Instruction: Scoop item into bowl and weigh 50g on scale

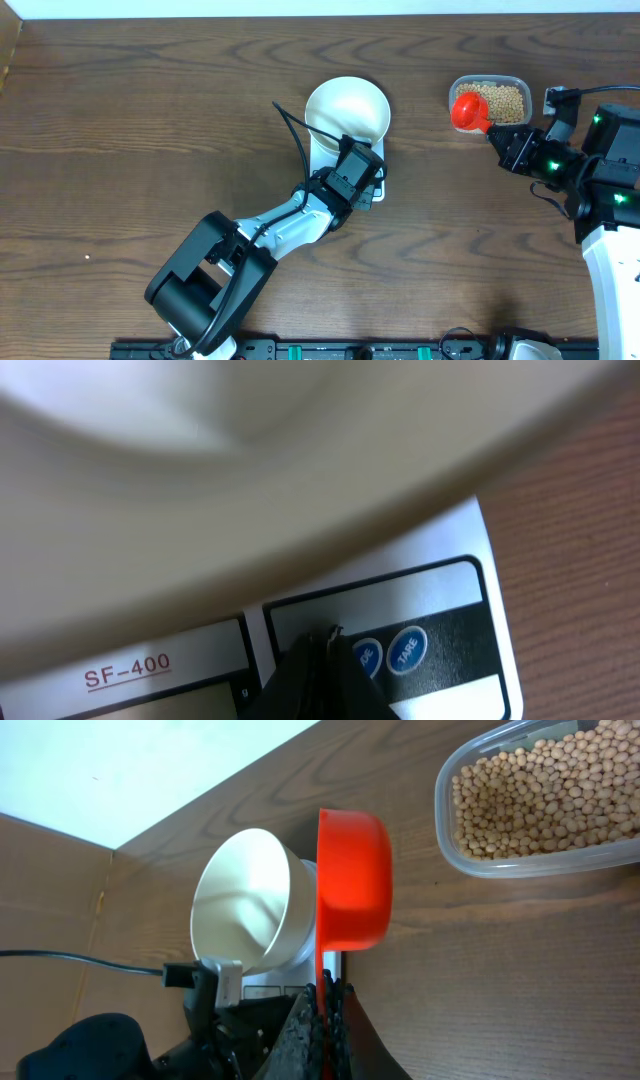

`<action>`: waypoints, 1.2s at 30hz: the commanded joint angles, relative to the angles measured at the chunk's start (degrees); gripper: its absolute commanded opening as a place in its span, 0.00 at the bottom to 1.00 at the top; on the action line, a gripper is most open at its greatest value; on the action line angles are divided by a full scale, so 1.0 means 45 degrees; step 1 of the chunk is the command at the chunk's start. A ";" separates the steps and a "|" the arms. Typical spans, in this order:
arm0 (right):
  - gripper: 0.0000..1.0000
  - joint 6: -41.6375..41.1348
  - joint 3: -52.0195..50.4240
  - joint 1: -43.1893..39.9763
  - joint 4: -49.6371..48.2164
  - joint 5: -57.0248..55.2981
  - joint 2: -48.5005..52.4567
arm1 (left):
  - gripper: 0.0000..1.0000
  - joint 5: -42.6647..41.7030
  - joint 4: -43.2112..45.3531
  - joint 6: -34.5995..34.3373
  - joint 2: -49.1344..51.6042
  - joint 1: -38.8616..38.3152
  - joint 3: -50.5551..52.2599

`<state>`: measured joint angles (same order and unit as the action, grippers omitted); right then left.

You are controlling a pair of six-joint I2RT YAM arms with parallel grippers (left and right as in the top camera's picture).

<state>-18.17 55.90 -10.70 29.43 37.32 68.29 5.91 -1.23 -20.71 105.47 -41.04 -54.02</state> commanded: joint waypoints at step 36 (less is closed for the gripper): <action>0.01 0.0248 0.0233 -0.0044 0.0146 0.0087 -0.0151 | 0.07 0.0996 -0.1851 -0.1715 0.1481 0.0311 0.1030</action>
<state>-18.17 55.90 -10.70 29.82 37.32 68.29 6.76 -4.56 -27.24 105.38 -41.04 -54.89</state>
